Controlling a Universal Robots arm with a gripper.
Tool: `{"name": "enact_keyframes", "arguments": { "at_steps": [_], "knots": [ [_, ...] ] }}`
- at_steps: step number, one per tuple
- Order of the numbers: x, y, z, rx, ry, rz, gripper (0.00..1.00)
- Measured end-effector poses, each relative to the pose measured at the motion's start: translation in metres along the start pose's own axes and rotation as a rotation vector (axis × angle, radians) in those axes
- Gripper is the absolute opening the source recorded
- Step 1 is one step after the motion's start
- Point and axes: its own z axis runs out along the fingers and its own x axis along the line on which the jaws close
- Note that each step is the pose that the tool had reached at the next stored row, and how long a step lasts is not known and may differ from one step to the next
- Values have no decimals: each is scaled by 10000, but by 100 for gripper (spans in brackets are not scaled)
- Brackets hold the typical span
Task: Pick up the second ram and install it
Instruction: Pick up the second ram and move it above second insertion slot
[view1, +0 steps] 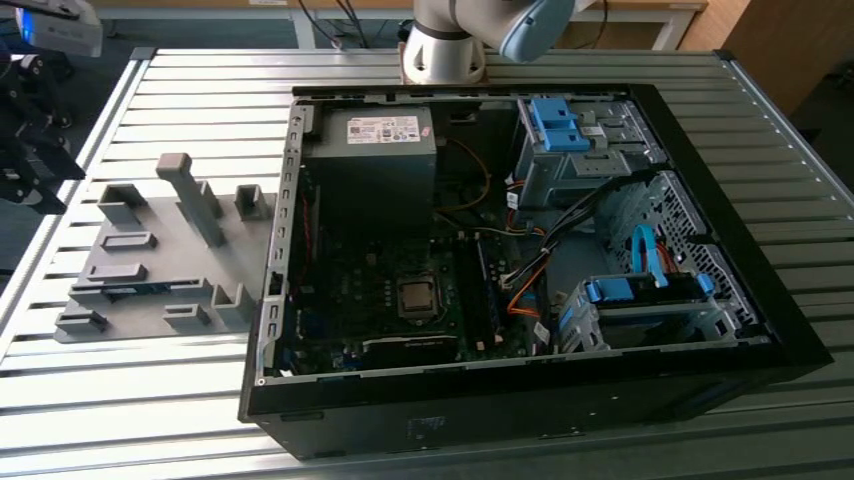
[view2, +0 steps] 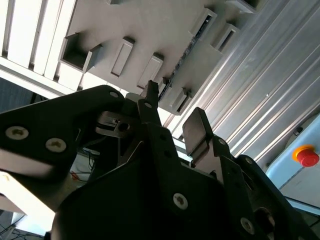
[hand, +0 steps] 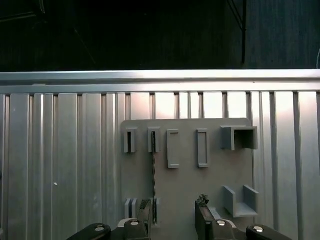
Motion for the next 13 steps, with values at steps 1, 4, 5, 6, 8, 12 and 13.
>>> {"name": "enact_keyframes", "arguments": {
  "at_steps": [1, 4, 5, 6, 8, 12, 13],
  "knots": [
    [5, -1, 17, 8, 0, 0, 47],
    [20, -2, 61, 23, -1, -1, 47],
    [23, -2, 70, 25, 0, -1, 47],
    [26, -3, 80, 28, -1, -1, 46],
    [30, -3, 94, 31, -1, -1, 40],
    [33, -4, 112, 35, -1, -1, 33],
    [34, -4, 117, 35, -1, -1, 33]
  ]
}}
